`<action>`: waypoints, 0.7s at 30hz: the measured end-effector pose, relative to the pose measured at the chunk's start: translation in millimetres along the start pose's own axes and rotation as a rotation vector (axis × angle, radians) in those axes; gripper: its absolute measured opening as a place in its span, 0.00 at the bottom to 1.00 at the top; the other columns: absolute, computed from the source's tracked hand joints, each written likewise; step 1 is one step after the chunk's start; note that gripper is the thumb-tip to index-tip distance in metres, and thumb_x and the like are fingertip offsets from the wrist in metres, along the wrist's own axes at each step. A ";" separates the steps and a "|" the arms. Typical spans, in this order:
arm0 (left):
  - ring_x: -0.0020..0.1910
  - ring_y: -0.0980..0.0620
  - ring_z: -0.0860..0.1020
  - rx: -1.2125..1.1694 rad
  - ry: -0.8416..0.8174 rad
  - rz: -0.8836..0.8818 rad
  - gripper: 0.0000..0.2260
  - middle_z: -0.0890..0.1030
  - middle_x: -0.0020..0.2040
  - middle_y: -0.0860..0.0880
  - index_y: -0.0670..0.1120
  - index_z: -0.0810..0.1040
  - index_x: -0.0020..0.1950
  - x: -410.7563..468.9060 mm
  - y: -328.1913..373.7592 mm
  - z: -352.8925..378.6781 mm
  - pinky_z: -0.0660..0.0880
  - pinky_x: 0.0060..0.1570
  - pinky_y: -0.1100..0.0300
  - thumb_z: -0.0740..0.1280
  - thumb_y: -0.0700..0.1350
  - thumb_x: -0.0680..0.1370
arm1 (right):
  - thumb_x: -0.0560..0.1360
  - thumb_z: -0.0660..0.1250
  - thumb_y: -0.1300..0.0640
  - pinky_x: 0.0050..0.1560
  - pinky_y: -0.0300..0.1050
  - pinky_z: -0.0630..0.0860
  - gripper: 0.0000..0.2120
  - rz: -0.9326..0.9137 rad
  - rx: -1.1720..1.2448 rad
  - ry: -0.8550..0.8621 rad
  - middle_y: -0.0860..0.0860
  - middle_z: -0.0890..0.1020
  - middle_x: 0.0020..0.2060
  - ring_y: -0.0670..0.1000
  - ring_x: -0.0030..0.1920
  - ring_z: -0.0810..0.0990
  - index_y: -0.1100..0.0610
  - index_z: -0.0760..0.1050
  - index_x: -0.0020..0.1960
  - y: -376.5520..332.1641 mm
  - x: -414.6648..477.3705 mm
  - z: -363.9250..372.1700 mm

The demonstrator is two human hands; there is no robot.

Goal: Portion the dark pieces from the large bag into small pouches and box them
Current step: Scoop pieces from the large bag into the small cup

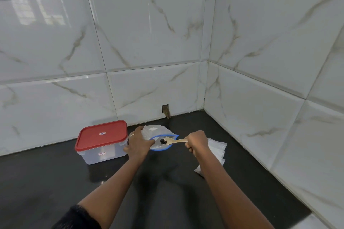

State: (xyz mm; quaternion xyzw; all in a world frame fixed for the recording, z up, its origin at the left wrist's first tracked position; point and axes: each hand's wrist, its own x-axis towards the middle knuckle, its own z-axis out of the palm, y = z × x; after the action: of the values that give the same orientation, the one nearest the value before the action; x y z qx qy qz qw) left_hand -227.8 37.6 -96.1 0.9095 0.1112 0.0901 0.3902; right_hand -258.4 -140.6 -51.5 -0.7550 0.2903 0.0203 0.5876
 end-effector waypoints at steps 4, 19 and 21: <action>0.64 0.45 0.69 -0.031 -0.010 0.021 0.31 0.70 0.67 0.46 0.50 0.65 0.69 -5.1 -0.6 5.9 0.66 0.61 0.43 0.74 0.49 0.70 | 0.76 0.57 0.65 0.24 0.39 0.63 0.12 -0.040 0.004 0.004 0.57 0.75 0.35 0.49 0.25 0.68 0.65 0.78 0.52 -5.0 -2.6 -7.3; 0.64 0.45 0.71 -0.131 0.011 -0.022 0.31 0.73 0.67 0.47 0.51 0.66 0.69 -3.8 -5.4 26.1 0.66 0.63 0.42 0.74 0.47 0.70 | 0.80 0.59 0.65 0.50 0.33 0.75 0.16 -0.610 -0.397 0.033 0.55 0.80 0.57 0.48 0.51 0.80 0.59 0.75 0.65 1.2 -36.8 26.8; 0.64 0.45 0.72 -0.128 0.026 -0.030 0.30 0.73 0.66 0.47 0.51 0.66 0.69 -4.0 -5.6 27.5 0.64 0.63 0.43 0.74 0.47 0.71 | 0.79 0.59 0.65 0.55 0.33 0.74 0.17 -0.697 -0.450 0.028 0.55 0.79 0.59 0.49 0.55 0.79 0.59 0.73 0.67 2.7 -37.9 27.6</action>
State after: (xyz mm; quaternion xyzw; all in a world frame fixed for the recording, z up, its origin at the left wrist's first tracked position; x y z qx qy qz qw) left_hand -225.5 21.3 -119.2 0.8796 0.1240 0.1029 0.4476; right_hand -282.7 -100.4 -48.3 -0.9180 0.0135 -0.1272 0.3754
